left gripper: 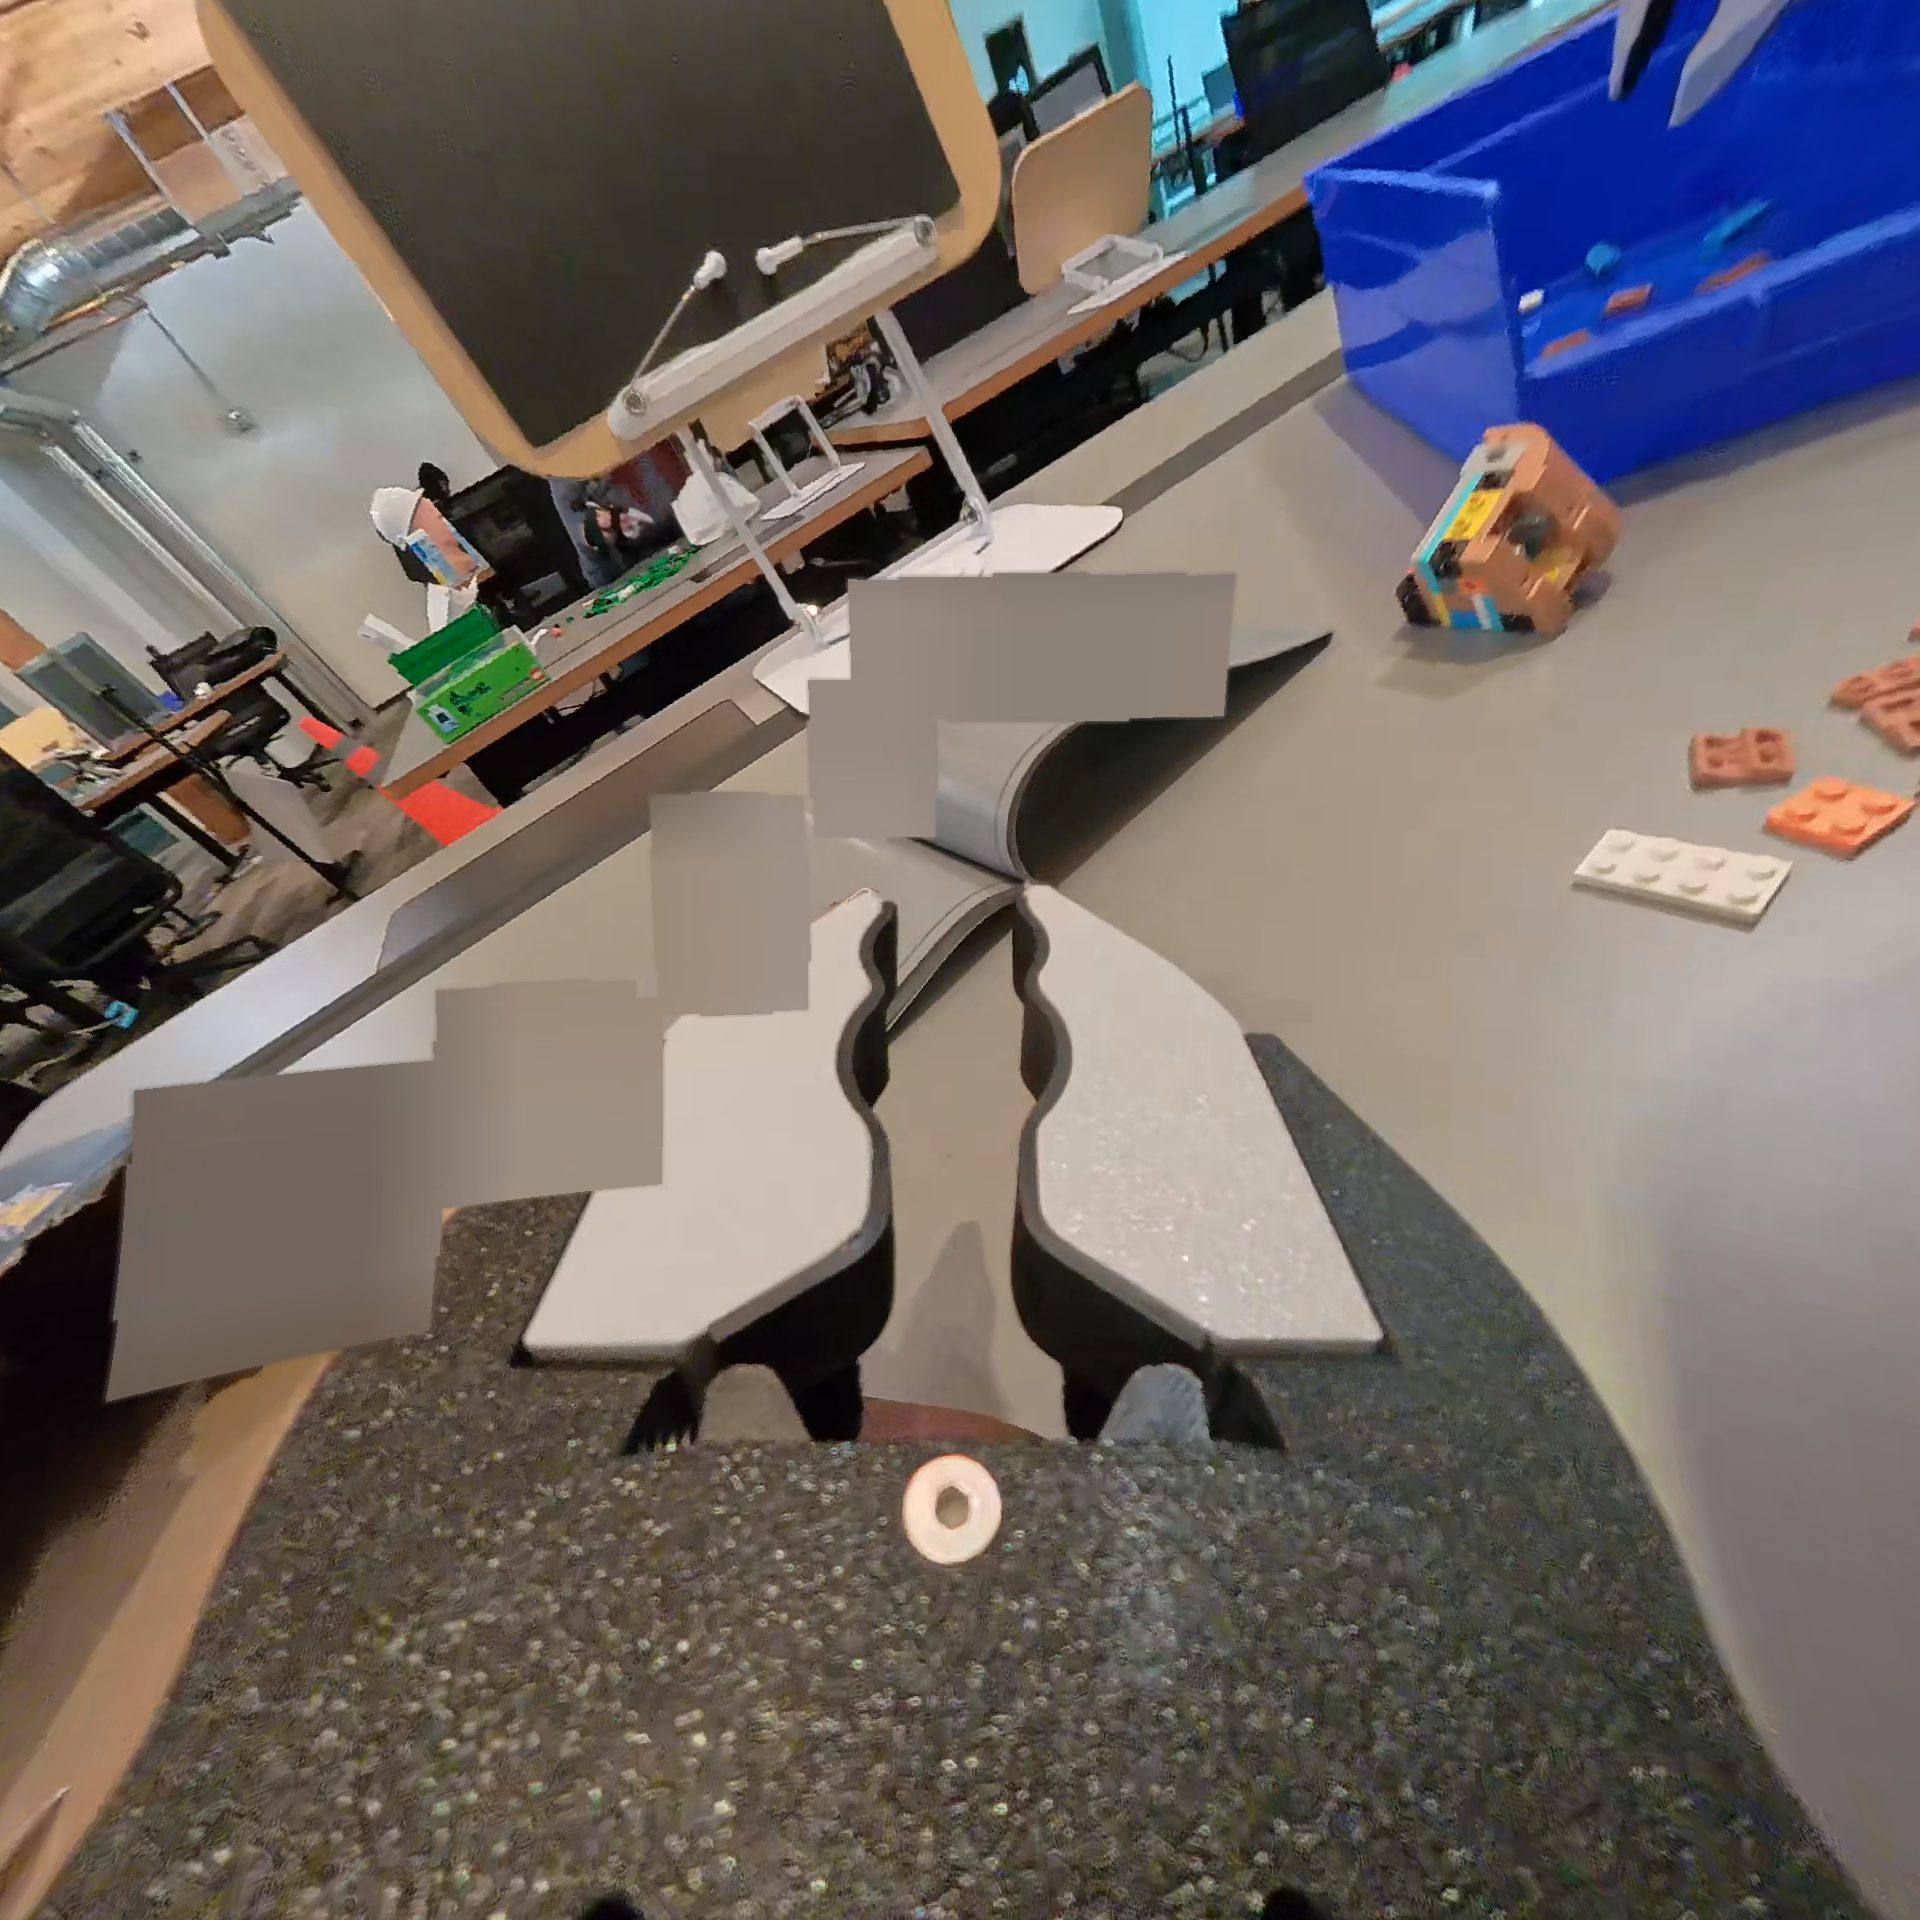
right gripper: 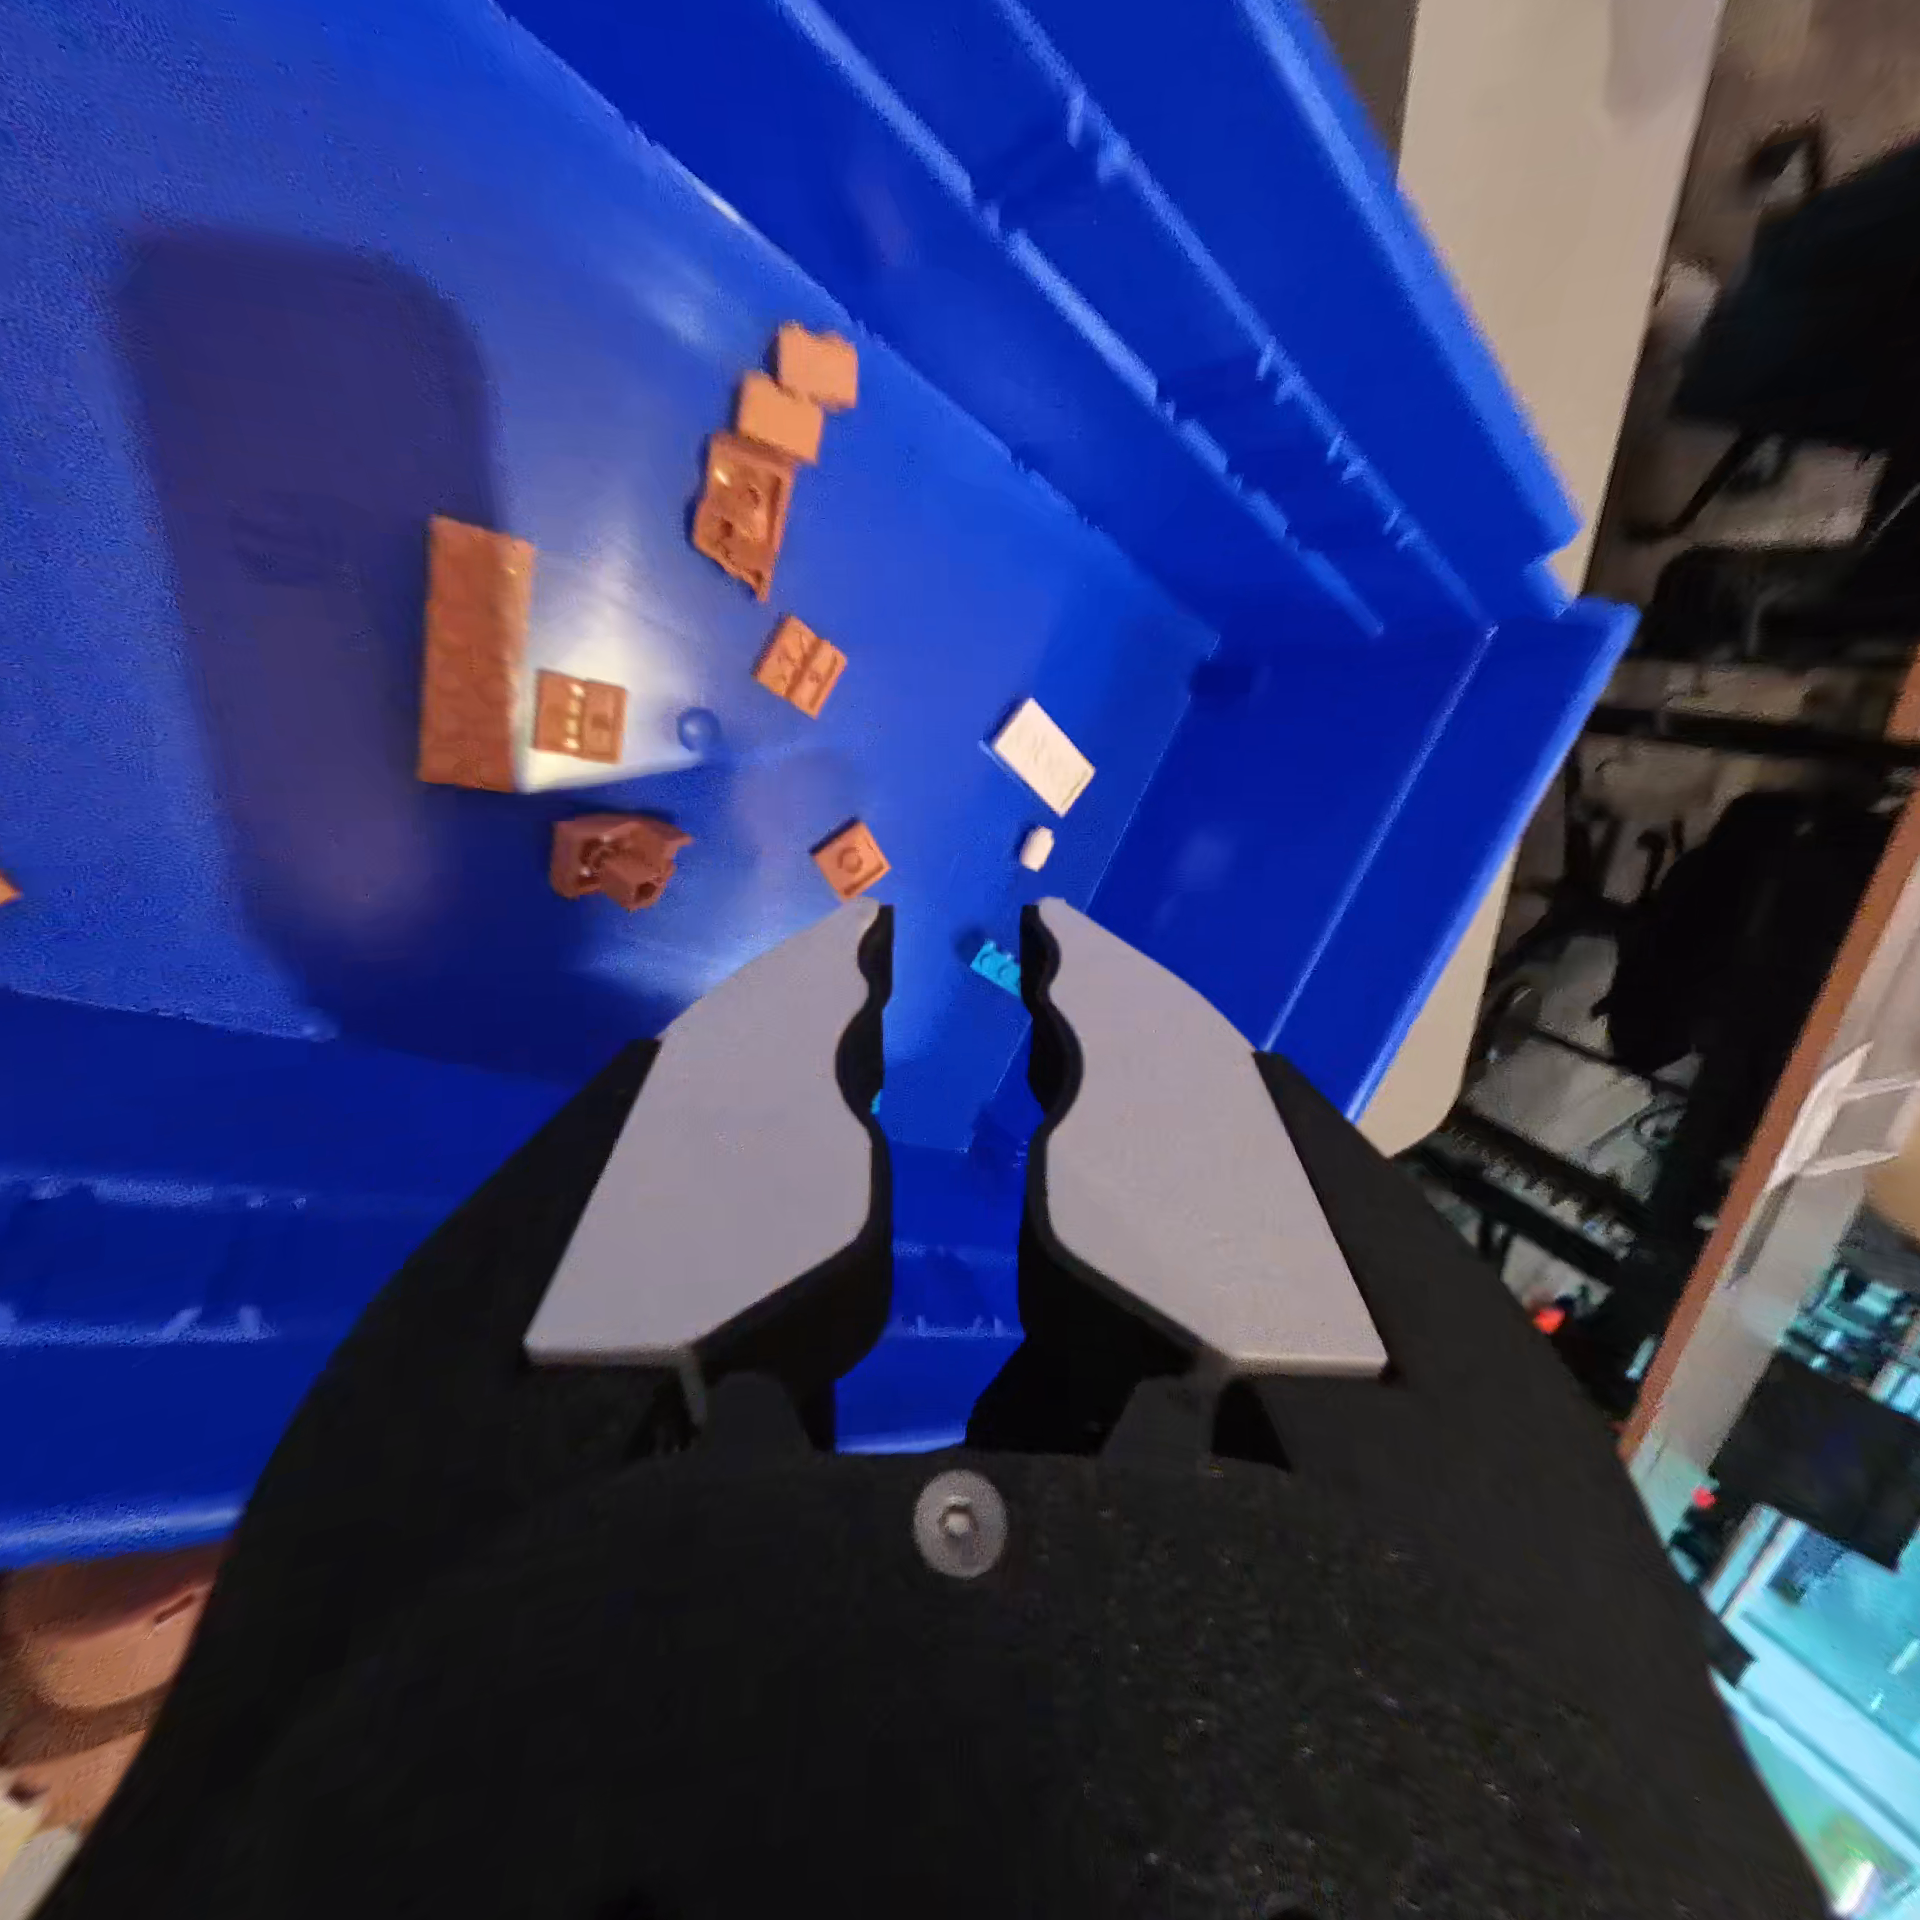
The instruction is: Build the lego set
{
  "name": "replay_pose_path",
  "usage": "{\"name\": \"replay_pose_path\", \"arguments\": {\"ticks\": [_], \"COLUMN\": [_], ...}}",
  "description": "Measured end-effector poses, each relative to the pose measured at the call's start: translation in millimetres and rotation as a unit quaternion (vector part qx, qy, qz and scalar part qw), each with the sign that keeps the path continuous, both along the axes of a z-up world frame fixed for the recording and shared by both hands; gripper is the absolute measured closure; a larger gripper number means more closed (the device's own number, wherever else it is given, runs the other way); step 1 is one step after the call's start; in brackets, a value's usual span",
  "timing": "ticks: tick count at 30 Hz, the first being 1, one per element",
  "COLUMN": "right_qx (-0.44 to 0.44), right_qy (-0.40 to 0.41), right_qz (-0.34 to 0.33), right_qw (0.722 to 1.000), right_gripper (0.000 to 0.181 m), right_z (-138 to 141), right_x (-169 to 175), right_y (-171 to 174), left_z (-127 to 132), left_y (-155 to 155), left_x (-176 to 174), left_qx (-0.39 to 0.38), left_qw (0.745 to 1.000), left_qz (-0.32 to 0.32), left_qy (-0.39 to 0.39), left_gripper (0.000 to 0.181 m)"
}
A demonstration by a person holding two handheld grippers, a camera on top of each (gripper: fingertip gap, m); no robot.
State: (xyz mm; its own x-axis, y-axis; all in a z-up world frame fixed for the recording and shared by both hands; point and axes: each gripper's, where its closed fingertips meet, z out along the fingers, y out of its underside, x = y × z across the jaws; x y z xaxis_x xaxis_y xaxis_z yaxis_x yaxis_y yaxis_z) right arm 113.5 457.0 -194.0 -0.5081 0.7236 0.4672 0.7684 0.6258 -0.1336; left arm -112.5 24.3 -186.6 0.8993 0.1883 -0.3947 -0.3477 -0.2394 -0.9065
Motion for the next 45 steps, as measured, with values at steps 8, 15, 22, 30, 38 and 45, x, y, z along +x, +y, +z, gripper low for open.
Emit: {"name": "replay_pose_path", "arguments": {"ticks": [8, 15, 22, 30, 38, 45], "right_qx": [-0.150, -0.130, -0.182, -0.204, -0.236, -0.221], "right_qy": [-0.050, -0.108, -0.094, -0.011, -0.005, -0.028], "right_qz": [0.172, 0.249, 0.293, 0.331, 0.386, 0.403], "right_qw": [0.972, 0.954, 0.934, 0.921, 0.892, 0.887], "right_gripper": [0.157, 0.156, 0.145, 0.143, 0.143, 0.144], "right_z": [-17, -49, -42, -6, -16, -40], "right_x": [5, 20, 38, 29, -7, -28], "right_y": [-100, -162, -206, -194, -196, -211], "left_z": [-8, -10, -11, -13, -17, -16], "left_y": [3, 4, 4, 5, 7, 7], "left_x": [4, 2, 2, 0, -3, -3], "left_qx": [-0.025, -0.033, -0.037, -0.043, -0.057, -0.056], "left_qw": [0.999, 0.998, 0.998, 0.997, 0.995, 0.995], "left_qz": [-0.001, 0.007, 0.011, 0.017, 0.029, 0.028], "left_qy": [0.041, 0.049, 0.056, 0.064, 0.075, 0.078], "left_gripper": [0.160, 0.160, 0.160, 0.161, 0.161, 0.161]}}
